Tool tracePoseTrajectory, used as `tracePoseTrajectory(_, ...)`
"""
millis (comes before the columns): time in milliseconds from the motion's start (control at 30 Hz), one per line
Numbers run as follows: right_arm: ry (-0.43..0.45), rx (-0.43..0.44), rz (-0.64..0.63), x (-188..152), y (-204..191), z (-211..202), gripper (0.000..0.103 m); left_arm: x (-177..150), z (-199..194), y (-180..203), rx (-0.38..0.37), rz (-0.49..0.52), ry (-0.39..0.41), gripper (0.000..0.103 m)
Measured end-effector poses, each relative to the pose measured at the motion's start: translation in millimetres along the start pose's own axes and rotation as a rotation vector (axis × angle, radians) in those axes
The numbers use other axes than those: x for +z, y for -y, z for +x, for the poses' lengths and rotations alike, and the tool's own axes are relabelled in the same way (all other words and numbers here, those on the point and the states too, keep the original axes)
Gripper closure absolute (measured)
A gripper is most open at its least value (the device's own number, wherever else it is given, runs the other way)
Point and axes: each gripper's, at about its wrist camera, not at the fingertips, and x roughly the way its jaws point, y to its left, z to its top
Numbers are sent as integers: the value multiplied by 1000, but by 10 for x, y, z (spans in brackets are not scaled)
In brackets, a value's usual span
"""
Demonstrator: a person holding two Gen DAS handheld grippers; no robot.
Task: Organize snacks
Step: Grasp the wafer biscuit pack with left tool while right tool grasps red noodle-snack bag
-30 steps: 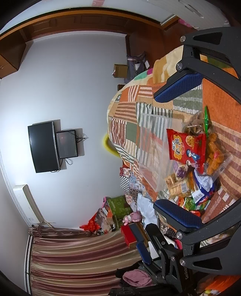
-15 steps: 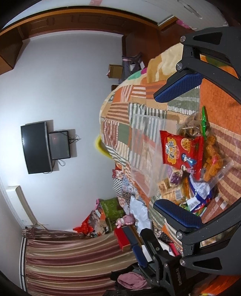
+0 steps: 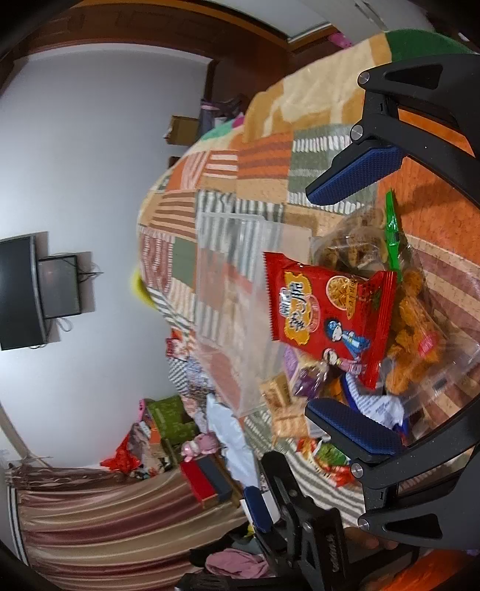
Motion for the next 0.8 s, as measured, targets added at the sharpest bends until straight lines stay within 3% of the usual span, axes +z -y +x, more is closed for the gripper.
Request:
tracePoseTrajectory(133, -34, 3, 2, -21, 24, 116, 5, -60, 166, -16, -15, -20, -71, 24)
tracePoseTrajectory(300, -56, 10, -1, 17, 38, 237, 24, -129, 247, 20, -53, -16, -107, 36)
tracePoseTrajectory(500, -85, 35, -8, 16, 15, 351, 40, -185, 303, 57, -99, -15, -143, 40)
tracePoseTrajectory(800, -135, 37, -52, -40, -60, 452, 38, -156, 450, 60, -139, -61, -175, 40)
